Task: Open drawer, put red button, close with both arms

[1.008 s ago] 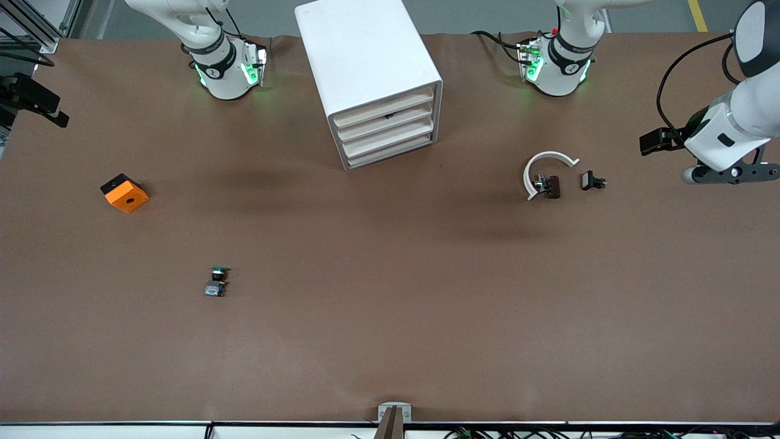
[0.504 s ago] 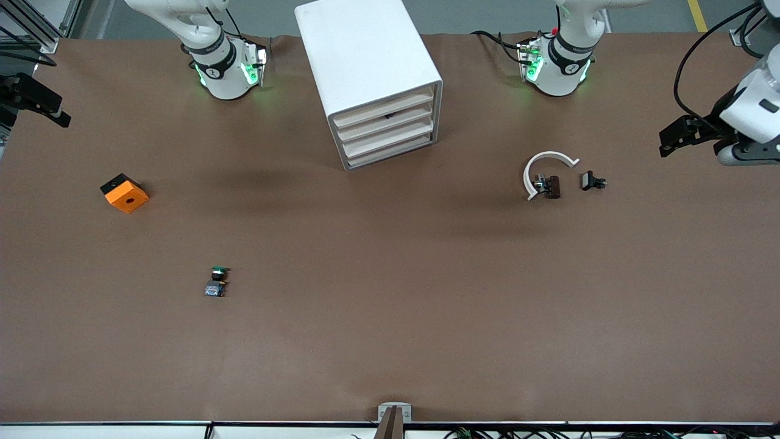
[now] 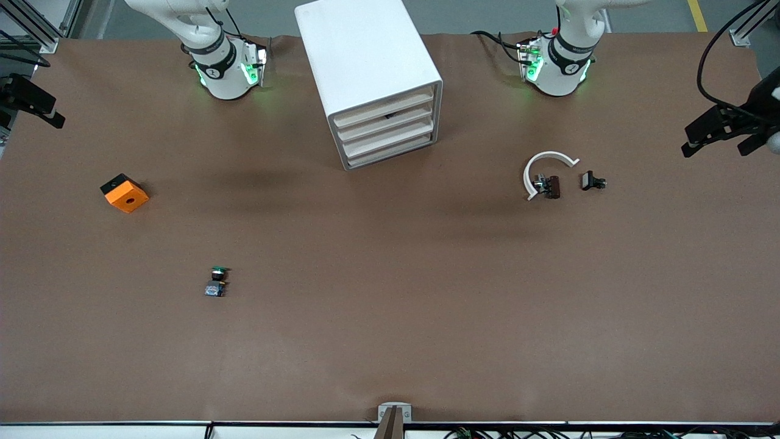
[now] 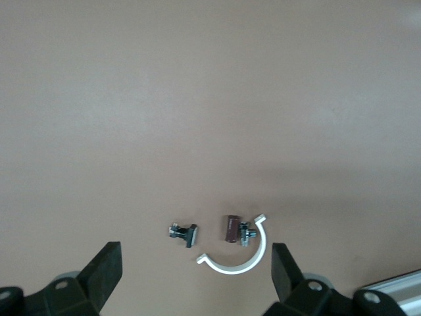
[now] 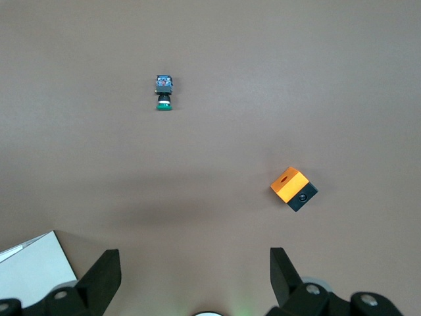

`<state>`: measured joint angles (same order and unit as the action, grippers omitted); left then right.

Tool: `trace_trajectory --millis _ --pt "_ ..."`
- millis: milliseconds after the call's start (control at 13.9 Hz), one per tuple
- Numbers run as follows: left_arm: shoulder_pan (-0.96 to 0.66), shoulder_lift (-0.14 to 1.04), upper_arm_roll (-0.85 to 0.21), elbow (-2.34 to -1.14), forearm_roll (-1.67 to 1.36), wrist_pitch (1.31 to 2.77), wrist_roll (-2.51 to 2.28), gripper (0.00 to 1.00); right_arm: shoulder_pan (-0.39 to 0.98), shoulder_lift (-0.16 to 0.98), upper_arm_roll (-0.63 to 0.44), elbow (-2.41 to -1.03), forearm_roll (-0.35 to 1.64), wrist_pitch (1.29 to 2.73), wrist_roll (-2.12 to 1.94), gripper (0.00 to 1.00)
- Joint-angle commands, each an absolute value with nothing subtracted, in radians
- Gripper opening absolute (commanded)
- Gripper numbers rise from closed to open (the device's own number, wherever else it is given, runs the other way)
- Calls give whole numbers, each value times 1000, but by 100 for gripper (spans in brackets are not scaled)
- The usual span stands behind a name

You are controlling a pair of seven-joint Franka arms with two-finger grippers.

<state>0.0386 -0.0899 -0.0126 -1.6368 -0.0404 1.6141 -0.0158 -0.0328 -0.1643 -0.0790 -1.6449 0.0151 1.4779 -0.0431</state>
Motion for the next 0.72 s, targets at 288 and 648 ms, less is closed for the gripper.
trace_trajectory --millis 288,648 --pt "31 -15 -14 -1511 -35 1448 -6 100 -46 -192 -77 -1672 9 1479 -51 100" --pt "32 -14 -43 -1512 0 1445 -5 100 -48 -192 -77 -1672 8 1480 -49 100"
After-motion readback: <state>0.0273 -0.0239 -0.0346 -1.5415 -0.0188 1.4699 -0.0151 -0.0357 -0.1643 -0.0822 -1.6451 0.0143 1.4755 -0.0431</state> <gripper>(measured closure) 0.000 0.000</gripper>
